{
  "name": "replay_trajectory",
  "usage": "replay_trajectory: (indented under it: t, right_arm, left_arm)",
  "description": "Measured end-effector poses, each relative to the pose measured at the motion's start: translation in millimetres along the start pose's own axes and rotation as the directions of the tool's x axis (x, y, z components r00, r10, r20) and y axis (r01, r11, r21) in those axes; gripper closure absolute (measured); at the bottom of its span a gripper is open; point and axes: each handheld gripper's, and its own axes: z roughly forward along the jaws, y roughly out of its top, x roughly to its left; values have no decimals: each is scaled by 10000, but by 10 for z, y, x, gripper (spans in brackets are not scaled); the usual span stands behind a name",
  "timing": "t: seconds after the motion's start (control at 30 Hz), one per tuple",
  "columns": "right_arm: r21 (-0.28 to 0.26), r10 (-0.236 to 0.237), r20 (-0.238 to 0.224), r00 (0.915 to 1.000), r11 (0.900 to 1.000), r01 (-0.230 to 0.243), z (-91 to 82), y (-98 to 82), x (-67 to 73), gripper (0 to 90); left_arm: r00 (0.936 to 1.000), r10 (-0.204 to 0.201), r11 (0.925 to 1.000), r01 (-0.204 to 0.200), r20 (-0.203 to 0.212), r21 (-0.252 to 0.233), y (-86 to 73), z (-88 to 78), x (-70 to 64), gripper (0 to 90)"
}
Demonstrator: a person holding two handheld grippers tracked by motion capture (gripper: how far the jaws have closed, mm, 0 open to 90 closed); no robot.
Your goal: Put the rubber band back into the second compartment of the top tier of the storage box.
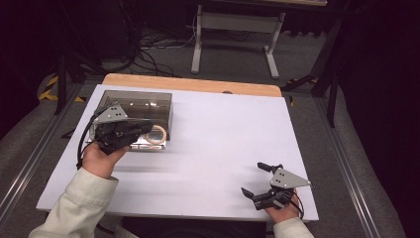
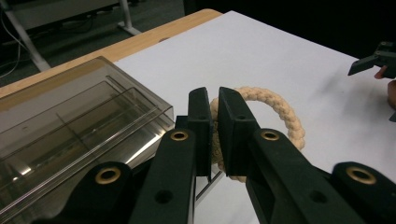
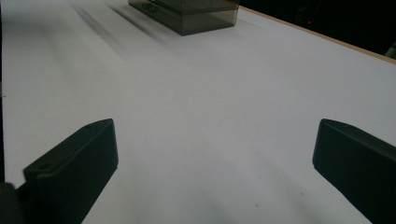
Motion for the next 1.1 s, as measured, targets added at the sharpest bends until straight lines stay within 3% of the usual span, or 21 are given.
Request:
replay_trajectory:
  t: [0.13, 0.17, 0.2, 0.53, 0.67, 0.93, 1.1]
  right_arm:
    - [6, 1, 3, 10000, 10000, -1, 0, 0, 0, 7]
    - [2, 30, 7, 10000, 10000, -30, 1, 1, 3, 8]
    - [2, 30, 7, 10000, 10000, -30, 1, 1, 3, 8]
    - [-1, 19, 7, 10000, 10000, -19, 1, 1, 4, 7]
    - [1, 16, 5, 10000, 10000, -16, 1, 1, 4, 7]
    - [7, 30, 7, 10000, 10000, -30, 1, 0, 3, 8]
    - [15, 1, 5, 10000, 10000, -1, 0, -1, 1, 7]
  left_arm:
    - [9999, 0, 10000, 1, -165, 53, -13, -42, 50, 840]
    - [9996, -189, 9998, 189, -204, 32, -21, -51, 56, 840]
    - [9997, -73, 10000, 75, -253, 59, -22, -63, 78, 840]
    - [9945, -281, 9993, 305, -1011, 224, -90, -175, 243, 839]
    - [9931, -400, 9984, 440, -1102, 347, -120, -200, 304, 839]
    - [9868, -588, 9961, 679, -1512, 560, -170, -209, 414, 838]
    - [9822, -476, 9951, 624, -1820, 769, -187, -189, 443, 838]
